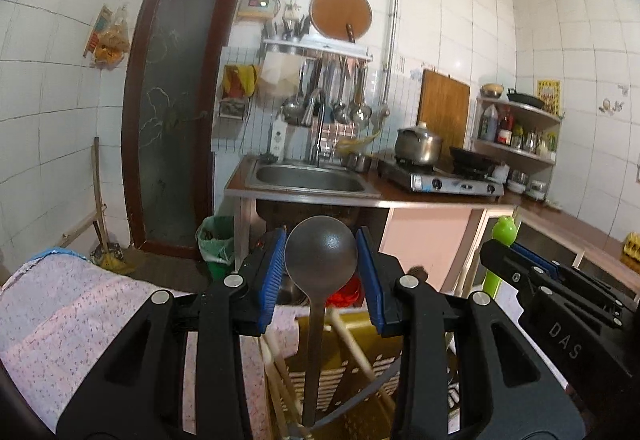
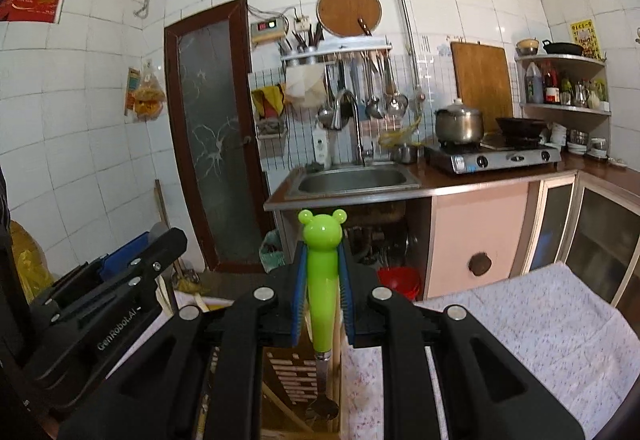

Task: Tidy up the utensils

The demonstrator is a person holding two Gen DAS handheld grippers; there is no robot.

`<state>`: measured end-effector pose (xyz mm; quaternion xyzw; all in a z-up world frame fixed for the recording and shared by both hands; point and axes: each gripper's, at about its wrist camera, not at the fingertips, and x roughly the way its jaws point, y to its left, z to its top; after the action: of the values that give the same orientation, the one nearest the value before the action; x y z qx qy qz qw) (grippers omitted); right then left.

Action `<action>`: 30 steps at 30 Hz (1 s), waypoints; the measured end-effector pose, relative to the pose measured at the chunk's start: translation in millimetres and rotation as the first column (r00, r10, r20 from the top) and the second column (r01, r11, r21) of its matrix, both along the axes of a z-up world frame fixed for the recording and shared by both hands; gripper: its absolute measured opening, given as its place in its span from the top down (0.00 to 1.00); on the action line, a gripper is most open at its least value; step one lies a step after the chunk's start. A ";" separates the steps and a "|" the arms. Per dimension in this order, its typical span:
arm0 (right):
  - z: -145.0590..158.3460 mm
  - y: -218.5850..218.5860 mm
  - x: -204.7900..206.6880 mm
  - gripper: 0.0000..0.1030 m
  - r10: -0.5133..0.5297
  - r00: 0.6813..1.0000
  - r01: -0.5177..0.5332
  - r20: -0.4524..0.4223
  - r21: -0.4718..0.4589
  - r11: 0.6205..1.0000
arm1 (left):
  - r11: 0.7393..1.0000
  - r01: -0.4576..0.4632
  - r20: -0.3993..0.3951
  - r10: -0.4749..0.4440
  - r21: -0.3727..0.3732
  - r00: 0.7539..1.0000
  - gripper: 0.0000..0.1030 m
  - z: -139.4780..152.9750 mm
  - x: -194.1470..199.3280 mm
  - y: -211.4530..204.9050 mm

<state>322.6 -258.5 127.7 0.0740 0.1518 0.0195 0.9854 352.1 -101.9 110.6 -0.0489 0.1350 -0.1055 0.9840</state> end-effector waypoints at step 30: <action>-54.5 31.2 -260.8 0.04 0.022 0.999 -0.023 -0.033 -0.025 0.999 | 0.994 -0.110 -0.072 0.111 0.015 0.991 0.05 -54.4 -279.5 106.3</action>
<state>61.7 -227.2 73.2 0.0603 0.1691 0.0275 0.9834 72.7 4.4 56.2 -0.0547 0.1684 -0.0481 0.9830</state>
